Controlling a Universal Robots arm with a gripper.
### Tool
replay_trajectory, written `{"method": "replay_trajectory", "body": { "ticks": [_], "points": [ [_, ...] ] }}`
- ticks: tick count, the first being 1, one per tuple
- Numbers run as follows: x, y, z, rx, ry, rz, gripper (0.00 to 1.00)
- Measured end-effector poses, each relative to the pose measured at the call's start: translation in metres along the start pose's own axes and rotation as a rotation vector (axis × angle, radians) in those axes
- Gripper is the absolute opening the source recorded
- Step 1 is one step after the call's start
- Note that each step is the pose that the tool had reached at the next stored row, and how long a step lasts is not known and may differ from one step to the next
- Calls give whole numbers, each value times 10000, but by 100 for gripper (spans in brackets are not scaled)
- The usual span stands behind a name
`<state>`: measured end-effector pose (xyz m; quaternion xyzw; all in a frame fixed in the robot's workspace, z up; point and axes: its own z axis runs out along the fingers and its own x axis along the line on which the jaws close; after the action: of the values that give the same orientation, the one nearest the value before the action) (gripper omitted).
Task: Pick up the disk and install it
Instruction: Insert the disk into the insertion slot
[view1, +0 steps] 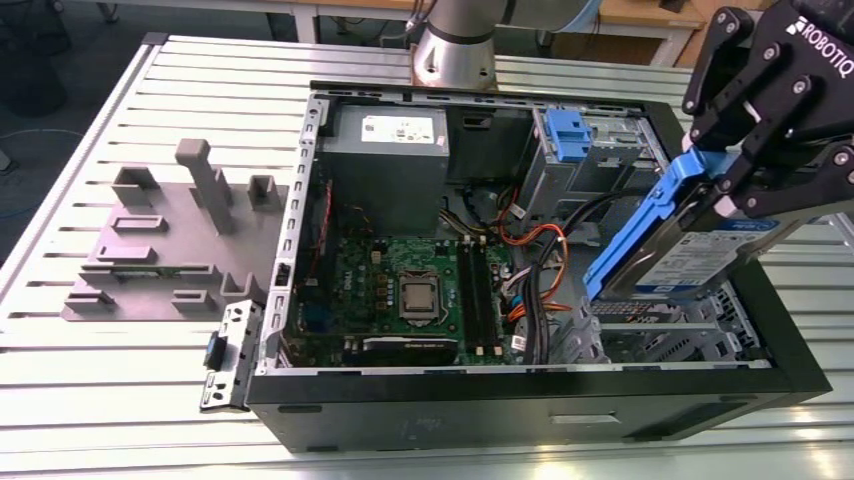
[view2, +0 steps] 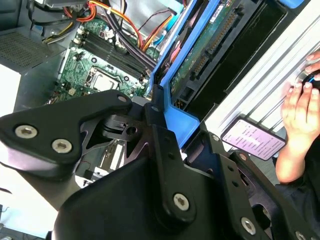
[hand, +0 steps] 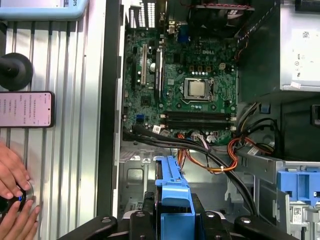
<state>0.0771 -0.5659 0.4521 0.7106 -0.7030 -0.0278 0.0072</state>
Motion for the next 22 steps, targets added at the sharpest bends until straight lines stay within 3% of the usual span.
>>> {"method": "replay_trajectory", "body": {
  "ticks": [16,22],
  "points": [
    [46,-123,114,1,0,40,37],
    [59,-128,153,1,4,45,37]
  ]
}}
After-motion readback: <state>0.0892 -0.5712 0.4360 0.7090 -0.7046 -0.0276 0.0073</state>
